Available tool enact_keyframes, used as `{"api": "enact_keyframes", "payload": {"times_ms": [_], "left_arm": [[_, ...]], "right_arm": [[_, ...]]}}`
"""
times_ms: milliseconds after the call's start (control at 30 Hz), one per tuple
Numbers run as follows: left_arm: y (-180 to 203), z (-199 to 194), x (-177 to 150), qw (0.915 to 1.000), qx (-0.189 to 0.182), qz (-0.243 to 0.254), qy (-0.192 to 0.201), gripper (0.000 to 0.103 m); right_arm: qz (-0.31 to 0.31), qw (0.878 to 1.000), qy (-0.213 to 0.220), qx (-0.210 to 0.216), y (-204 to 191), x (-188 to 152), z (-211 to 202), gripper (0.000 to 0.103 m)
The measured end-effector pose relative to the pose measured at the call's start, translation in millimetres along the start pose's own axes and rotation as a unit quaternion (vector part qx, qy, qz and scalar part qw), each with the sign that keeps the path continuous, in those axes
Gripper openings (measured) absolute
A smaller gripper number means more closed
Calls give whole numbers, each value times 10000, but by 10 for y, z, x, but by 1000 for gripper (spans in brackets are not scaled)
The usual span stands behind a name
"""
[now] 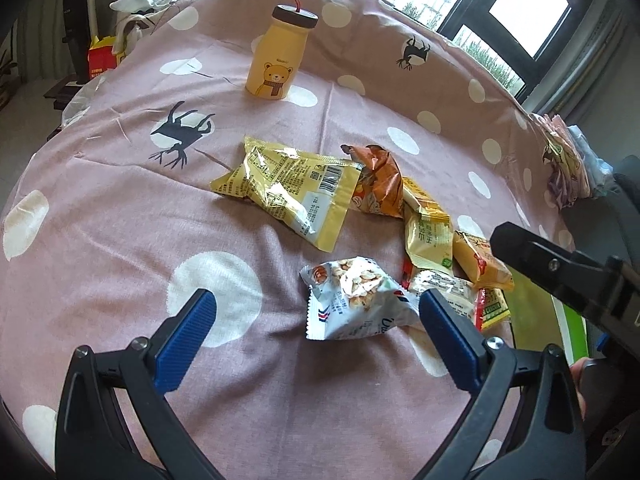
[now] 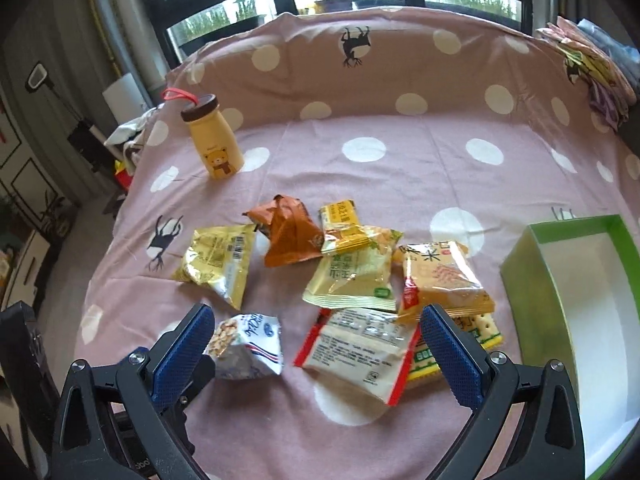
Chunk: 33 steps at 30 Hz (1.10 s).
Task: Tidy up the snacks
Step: 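Grasp the white-and-blue nut packet with the right tool and lift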
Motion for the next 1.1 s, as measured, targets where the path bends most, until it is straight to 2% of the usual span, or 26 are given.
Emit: {"api": "enact_keyframes", "payload": {"times_ms": [100,167,267,367,433,600,700,767,800,867,1000,1067,1100], "left_arm": [[1,-1,-5,10000,75,28,15,97],[2,8,-23,9999,132,86,4,95],[9,36,-47,10000,48,4,-38,89],[34,71,-82,9999,-67,-56,-103,84],[46,94,-94,9999,-58,-38,-87,84],[75,169,-118,9999,-60,-32,-140,79],[102,226,-143,9996,-164,-72,-236,71],[127,254,-159,9994,-231,-56,-260,62],[140,267,-164,9994,-233,-12,-273,59],[177,291,-182,9991,-287,71,-319,43],[192,316,-207,9986,-339,80,-393,38],[214,337,-235,9975,-484,41,-521,30],[218,348,-252,9971,-471,44,-595,30]], "right_arm": [[219,9995,67,207,-15,-65,21,102],[276,9986,-42,453,-48,-151,86,102],[136,9978,-144,639,-131,-195,156,90],[326,9948,-240,933,-169,-222,208,83],[351,9935,-335,1027,-197,-250,257,74],[572,9898,-627,1148,-196,-327,405,70],[681,9872,-766,1219,-183,-358,488,70],[708,9855,-866,1275,-193,-384,546,69],[719,9843,-920,1322,-203,-397,567,65],[741,9822,-1053,1366,-220,-442,617,61],[852,9768,-1249,1520,-242,-509,708,60],[955,9723,-1338,1664,-246,-540,736,59],[1009,9689,-1412,1764,-256,-563,754,57]]}}
Point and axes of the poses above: each gripper's, at about its wrist camera, not at the fingertips, and z roughly the way its jaws point, y to its right, x to its top, the point moved 8 cm from there along z, roughly the way its jaws point, and after that the axes turned 6 degrees about y, right-handed, at the moved point
